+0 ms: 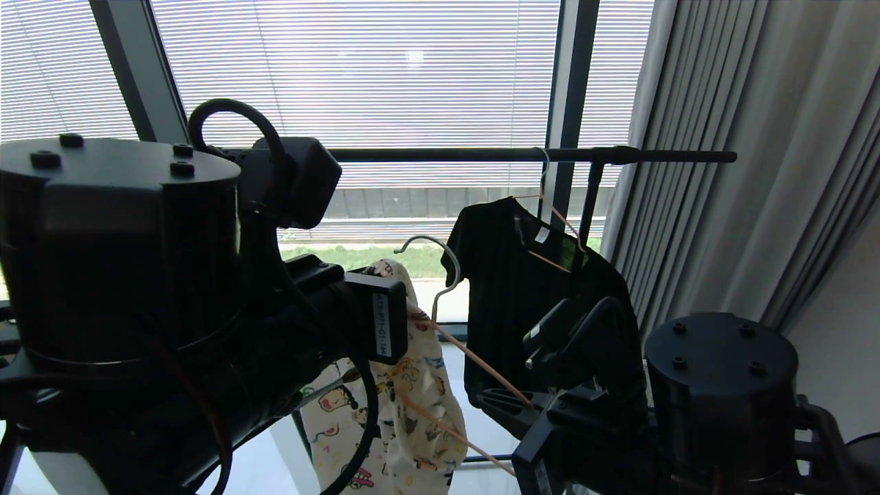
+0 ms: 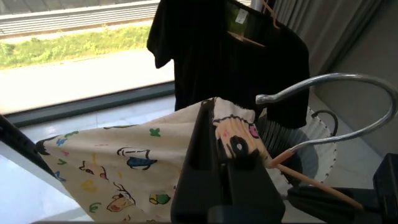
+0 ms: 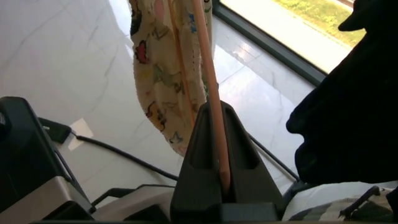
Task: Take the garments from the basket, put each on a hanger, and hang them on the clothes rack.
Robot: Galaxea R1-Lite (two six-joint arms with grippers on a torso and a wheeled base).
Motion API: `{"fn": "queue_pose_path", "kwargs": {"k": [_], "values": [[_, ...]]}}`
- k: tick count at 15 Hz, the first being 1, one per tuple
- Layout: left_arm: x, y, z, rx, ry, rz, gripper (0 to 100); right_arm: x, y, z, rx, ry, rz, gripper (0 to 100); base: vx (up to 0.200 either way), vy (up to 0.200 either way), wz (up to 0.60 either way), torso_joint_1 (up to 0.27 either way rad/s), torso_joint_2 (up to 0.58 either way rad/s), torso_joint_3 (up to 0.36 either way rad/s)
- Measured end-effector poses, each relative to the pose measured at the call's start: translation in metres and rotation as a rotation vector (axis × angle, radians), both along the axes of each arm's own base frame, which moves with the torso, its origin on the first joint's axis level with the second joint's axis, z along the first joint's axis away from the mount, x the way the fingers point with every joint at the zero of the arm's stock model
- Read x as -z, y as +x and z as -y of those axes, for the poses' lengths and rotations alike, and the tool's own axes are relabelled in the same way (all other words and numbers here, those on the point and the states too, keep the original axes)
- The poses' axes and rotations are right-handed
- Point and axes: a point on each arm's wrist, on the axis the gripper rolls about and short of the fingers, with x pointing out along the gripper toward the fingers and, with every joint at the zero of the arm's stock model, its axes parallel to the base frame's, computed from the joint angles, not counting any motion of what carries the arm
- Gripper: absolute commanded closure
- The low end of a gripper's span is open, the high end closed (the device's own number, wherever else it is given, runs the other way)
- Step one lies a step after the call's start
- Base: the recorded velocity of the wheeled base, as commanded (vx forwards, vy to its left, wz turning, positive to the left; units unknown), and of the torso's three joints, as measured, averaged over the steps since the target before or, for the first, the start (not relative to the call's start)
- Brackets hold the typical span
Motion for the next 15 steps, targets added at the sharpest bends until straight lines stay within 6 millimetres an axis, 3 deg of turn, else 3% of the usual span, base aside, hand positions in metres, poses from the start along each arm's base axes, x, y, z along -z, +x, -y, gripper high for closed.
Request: {"fn": "queue_pose_path", "kwargs": {"k": [1, 6, 12, 15], "values": [[0.001, 0.001, 0.0, -0.006, 0.003, 0.0, 0, -0.001, 0.0, 0.0, 0.01, 0.007, 0.007, 100, 0.0, 0.0, 0.0, 0.0, 0.0, 0.0], [-0.002, 0.01, -0.01, -0.062, 0.001, 0.008, 0, -0.004, 0.002, 0.0, 0.084, 0.03, 0.045, 100, 0.0, 0.0, 0.0, 0.0, 0.0, 0.0], [-0.013, 0.02, -0.047, -0.174, -0.02, 0.041, 0, -0.01, 0.007, 0.004, 0.101, 0.061, 0.078, 100, 0.0, 0.0, 0.0, 0.0, 0.0, 0.0], [-0.003, 0.012, -0.07, -0.002, 0.056, 0.032, 0, -0.014, 0.01, 0.017, 0.038, 0.034, 0.121, 100, 0.0, 0.0, 0.0, 0.0, 0.0, 0.0]]}}
